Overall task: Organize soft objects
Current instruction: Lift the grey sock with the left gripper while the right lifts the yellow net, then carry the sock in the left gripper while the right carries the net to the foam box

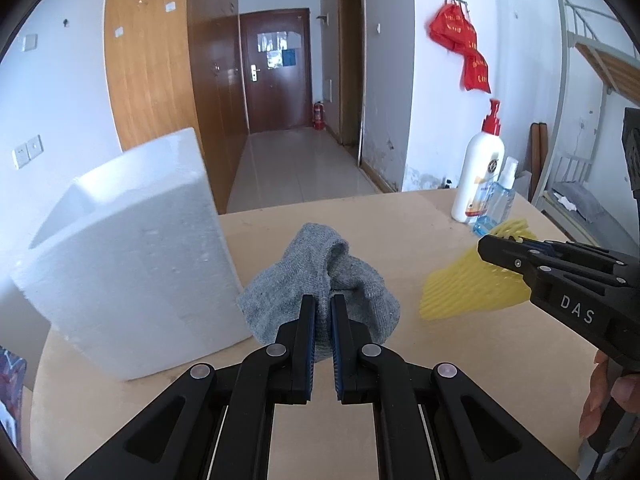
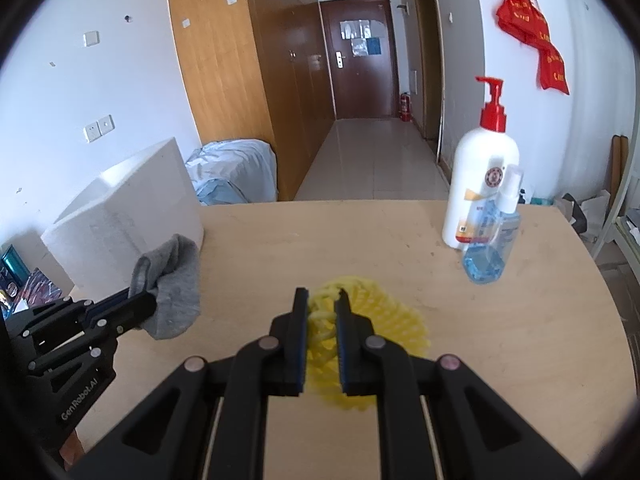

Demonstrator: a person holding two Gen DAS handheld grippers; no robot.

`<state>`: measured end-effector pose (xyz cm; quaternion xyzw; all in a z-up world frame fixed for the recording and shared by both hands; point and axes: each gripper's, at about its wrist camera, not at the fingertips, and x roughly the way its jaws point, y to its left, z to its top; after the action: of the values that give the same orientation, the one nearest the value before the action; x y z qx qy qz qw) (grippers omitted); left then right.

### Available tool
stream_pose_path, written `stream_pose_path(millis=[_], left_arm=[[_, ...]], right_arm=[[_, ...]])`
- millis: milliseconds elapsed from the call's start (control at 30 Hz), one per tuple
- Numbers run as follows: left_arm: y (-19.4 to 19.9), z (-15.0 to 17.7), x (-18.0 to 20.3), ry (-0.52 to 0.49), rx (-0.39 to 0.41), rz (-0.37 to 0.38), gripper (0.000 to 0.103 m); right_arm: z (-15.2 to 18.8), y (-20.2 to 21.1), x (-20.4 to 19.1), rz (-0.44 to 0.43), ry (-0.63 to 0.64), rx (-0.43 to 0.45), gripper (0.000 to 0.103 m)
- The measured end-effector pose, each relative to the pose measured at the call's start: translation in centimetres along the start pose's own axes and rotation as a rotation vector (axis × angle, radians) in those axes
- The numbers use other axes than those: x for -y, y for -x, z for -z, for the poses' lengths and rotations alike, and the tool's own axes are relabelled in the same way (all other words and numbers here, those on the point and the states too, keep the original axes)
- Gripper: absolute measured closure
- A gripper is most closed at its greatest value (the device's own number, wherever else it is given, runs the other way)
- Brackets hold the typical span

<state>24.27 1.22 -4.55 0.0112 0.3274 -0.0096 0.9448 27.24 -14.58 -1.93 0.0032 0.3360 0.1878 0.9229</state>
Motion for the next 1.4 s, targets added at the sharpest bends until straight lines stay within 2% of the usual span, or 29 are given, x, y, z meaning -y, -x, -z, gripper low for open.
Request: stream_pose_path(millis=[400,1067,1400], left_arm=[[6.8,0.3,0.8,0.01,0.091,-0.016,0.095],[21.4,5.0,2.0,-0.008,0.315,-0.039,0.095],[26.3,7.2,2.6,-0.007,0.394,-0.032,0.095]], right_arm=[[1.3,7.2,-1.6,0.005,0.026,0.098,0.088],[5.3,20.0,-5.2,0.015,0.06,0.308,0.088],[7.0,23.3,-5.8,0.018,0.071,0.378,0.088]])
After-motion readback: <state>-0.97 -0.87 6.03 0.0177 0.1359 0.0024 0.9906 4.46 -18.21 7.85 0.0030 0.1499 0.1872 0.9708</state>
